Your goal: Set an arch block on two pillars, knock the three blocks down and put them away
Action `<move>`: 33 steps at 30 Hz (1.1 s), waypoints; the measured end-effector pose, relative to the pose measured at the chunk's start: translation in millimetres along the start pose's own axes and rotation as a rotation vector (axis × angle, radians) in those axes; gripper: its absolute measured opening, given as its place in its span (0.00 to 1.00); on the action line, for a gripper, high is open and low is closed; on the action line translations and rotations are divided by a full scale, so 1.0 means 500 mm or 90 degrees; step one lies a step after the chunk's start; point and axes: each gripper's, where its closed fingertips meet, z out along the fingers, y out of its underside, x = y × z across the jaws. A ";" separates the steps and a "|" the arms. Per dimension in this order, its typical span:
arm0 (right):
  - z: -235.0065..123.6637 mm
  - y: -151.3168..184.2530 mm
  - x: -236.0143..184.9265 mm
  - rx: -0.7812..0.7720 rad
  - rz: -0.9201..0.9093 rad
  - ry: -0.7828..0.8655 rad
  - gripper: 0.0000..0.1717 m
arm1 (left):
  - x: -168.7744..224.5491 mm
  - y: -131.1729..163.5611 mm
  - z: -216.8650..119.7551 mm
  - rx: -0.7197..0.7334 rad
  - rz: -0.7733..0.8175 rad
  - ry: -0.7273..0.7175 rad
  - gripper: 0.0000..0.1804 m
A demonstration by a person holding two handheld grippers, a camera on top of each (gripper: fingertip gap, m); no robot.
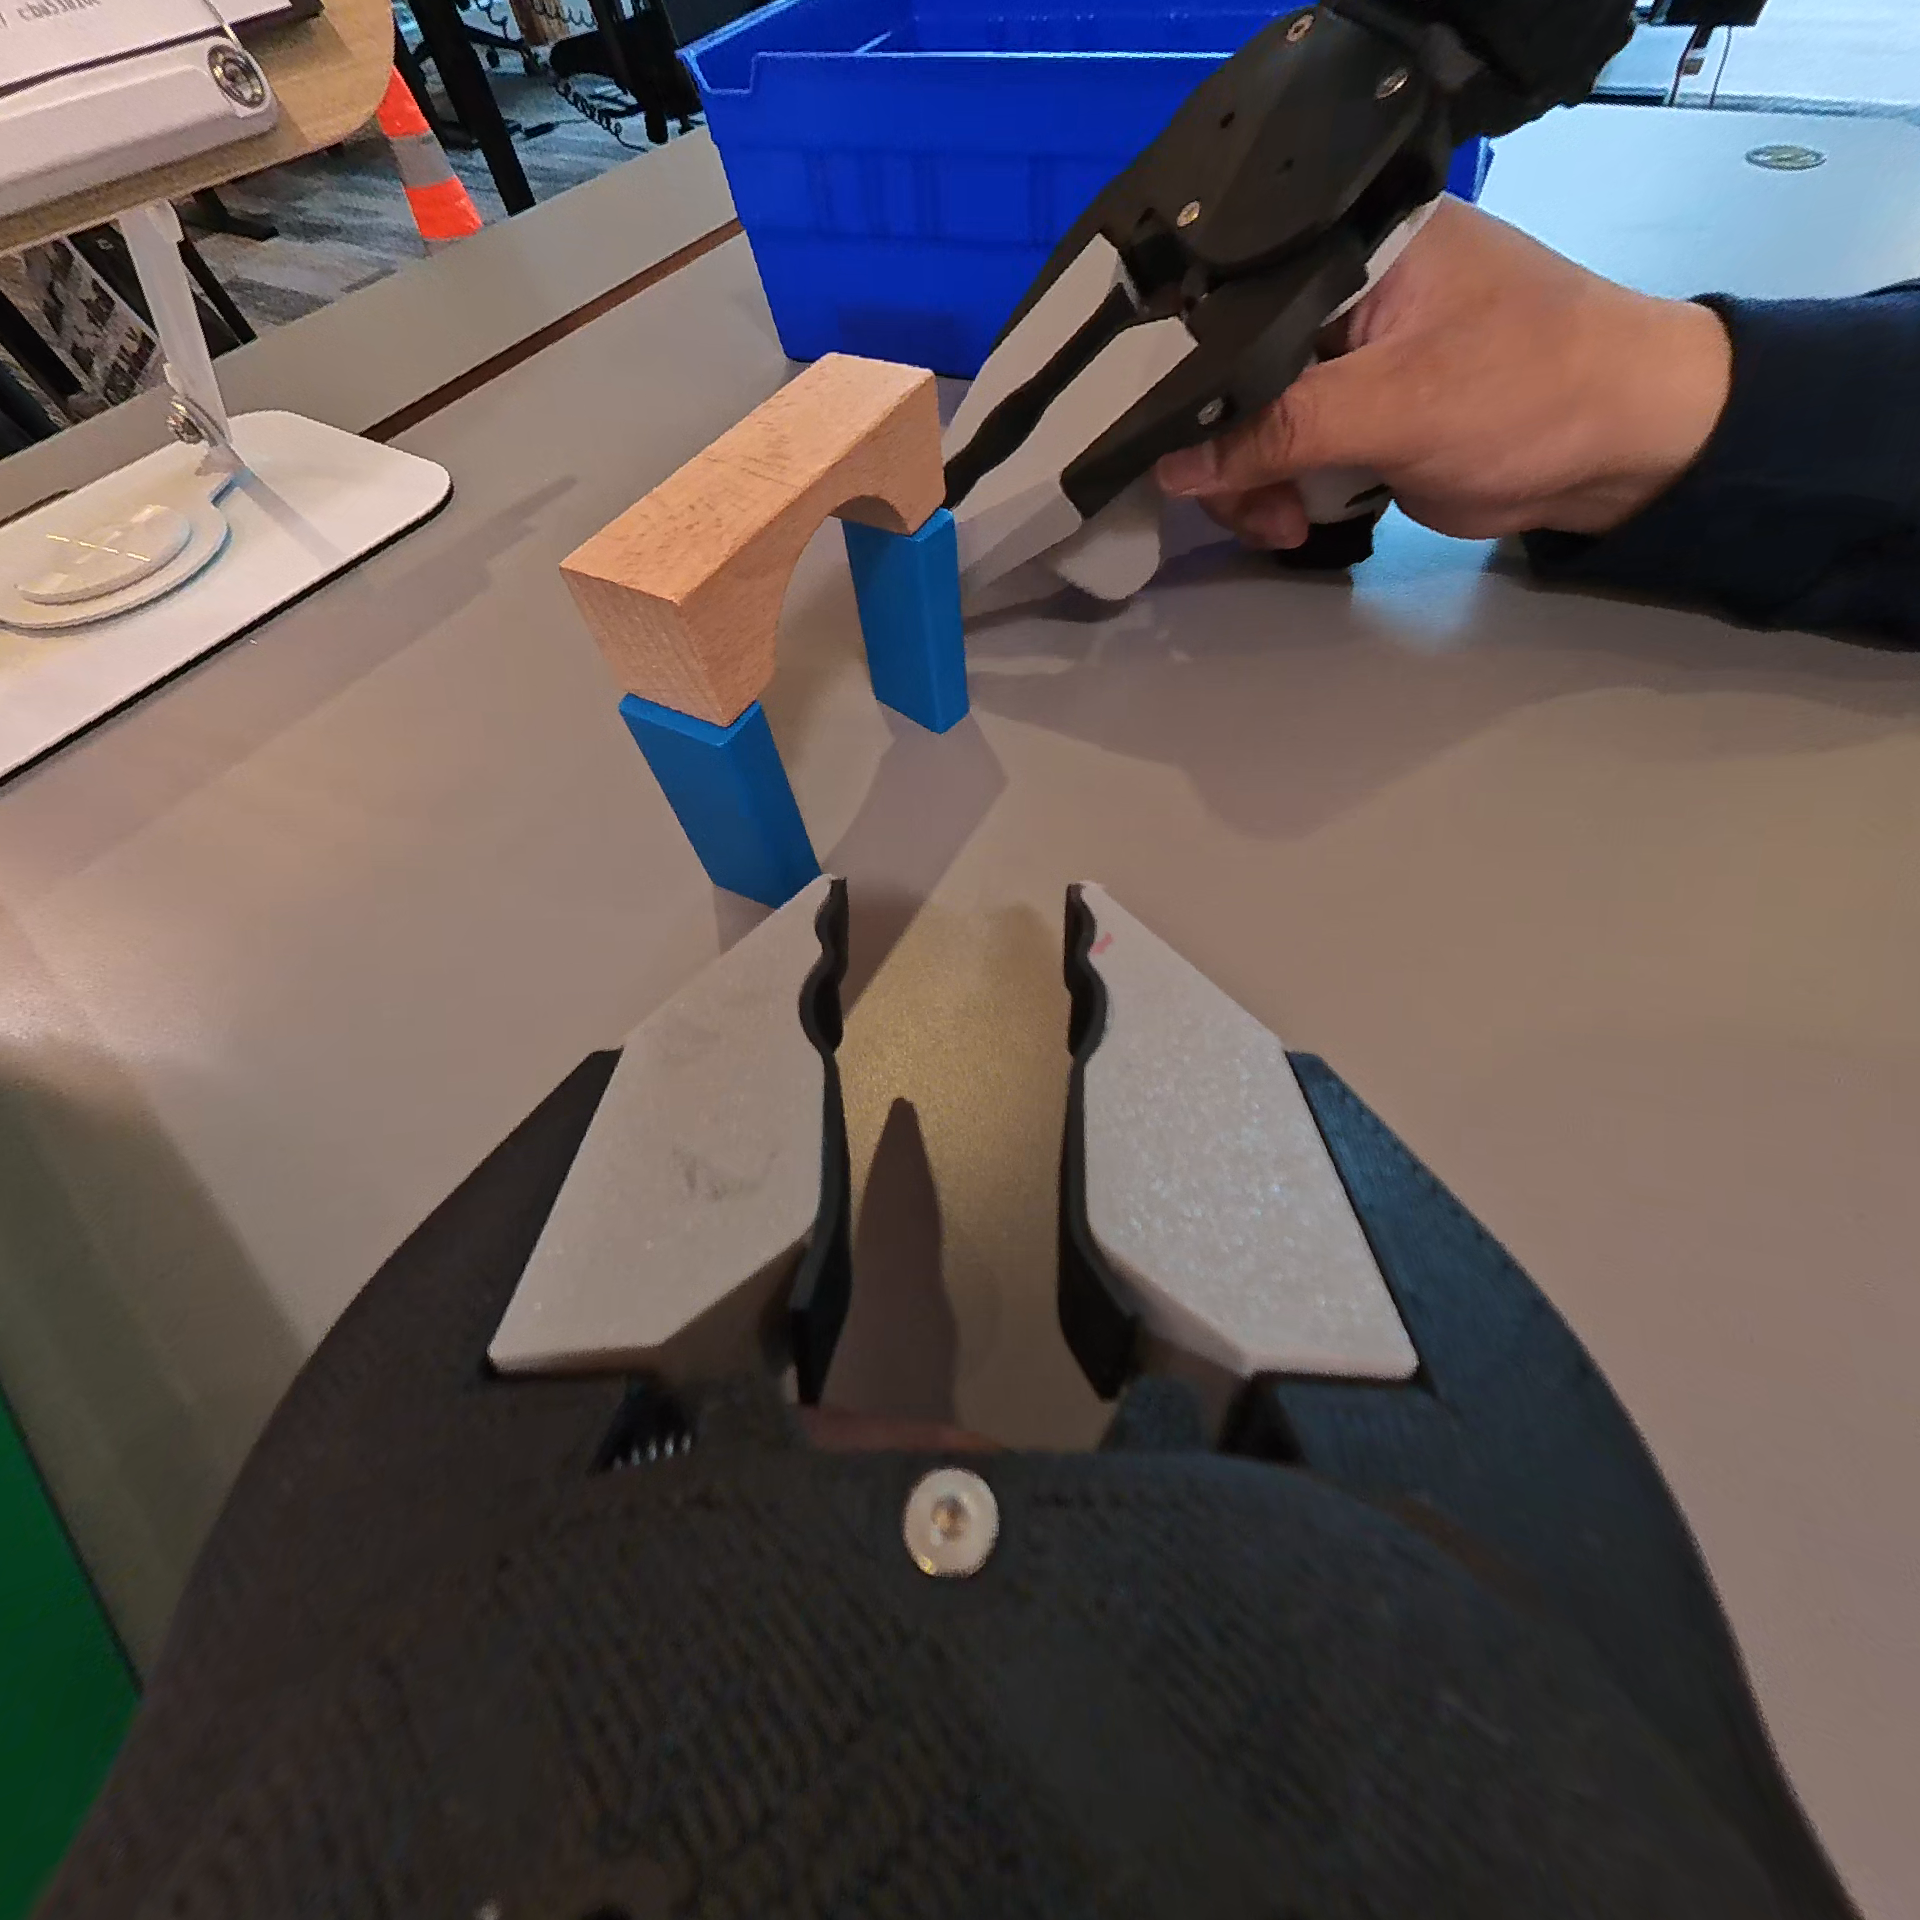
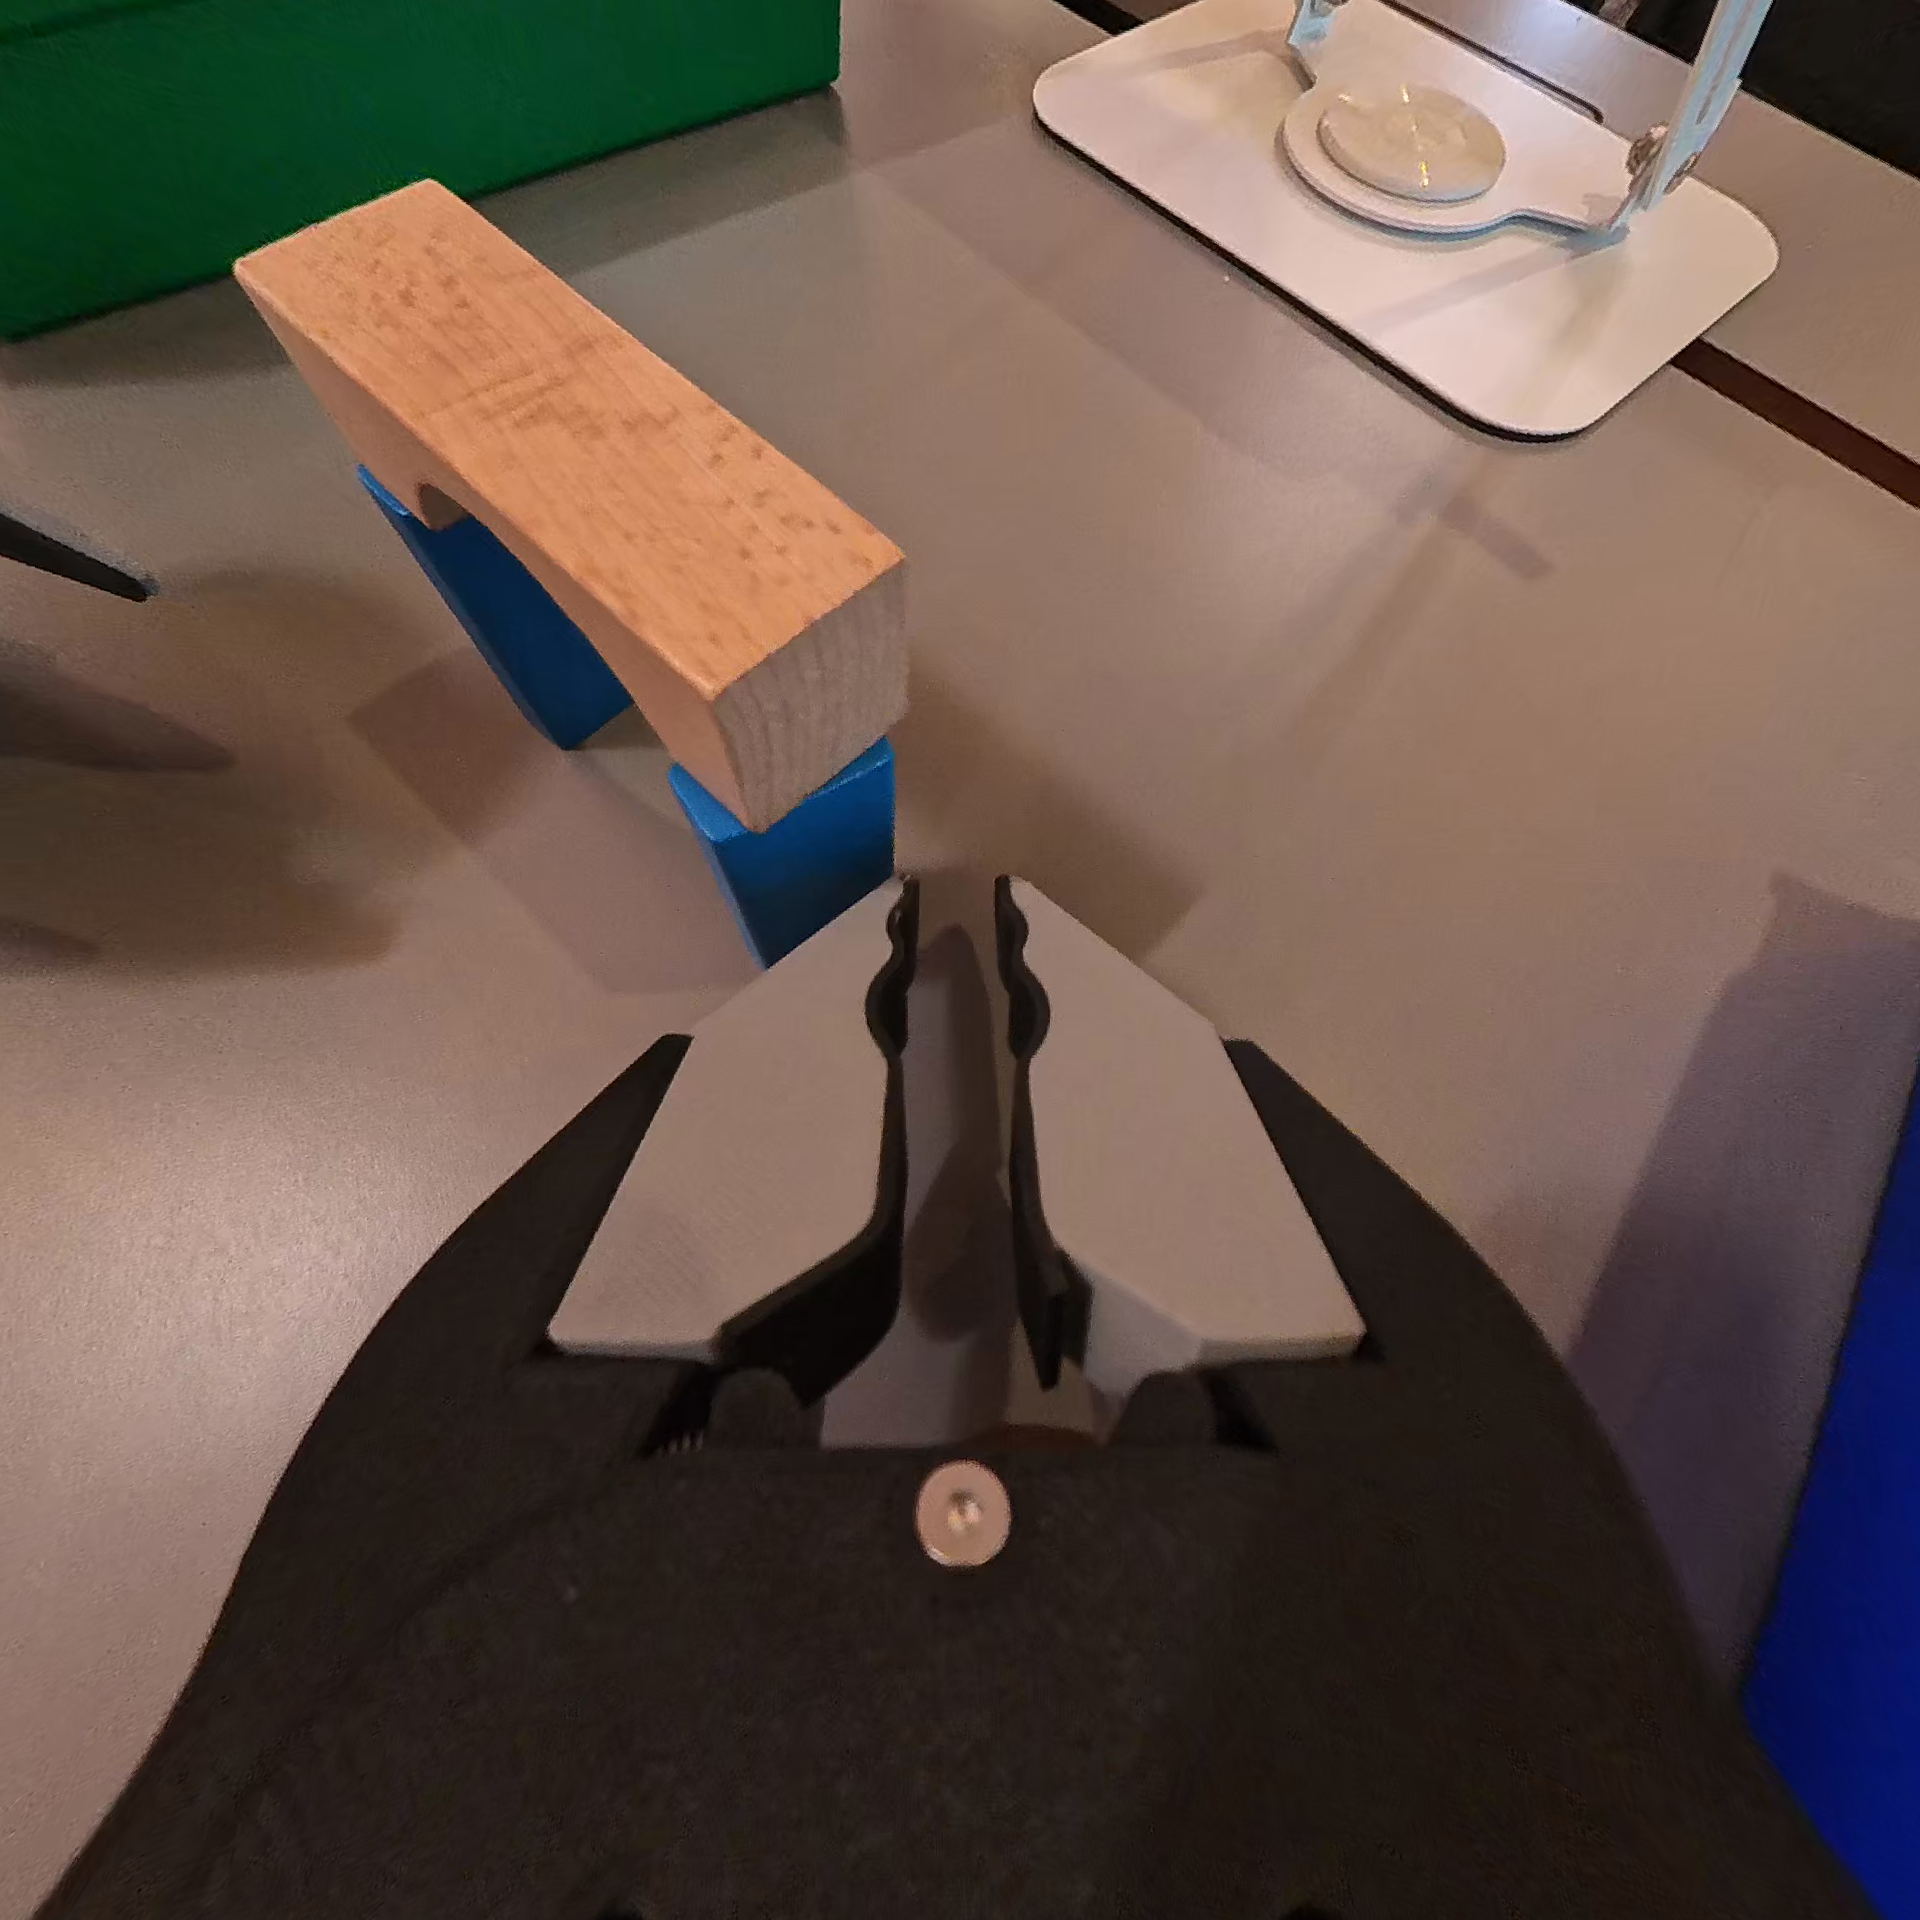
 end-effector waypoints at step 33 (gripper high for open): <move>-0.029 0.009 -0.084 -0.007 -0.110 -0.057 0.07 | 0.009 0.000 -0.002 0.001 -0.002 0.010 0.23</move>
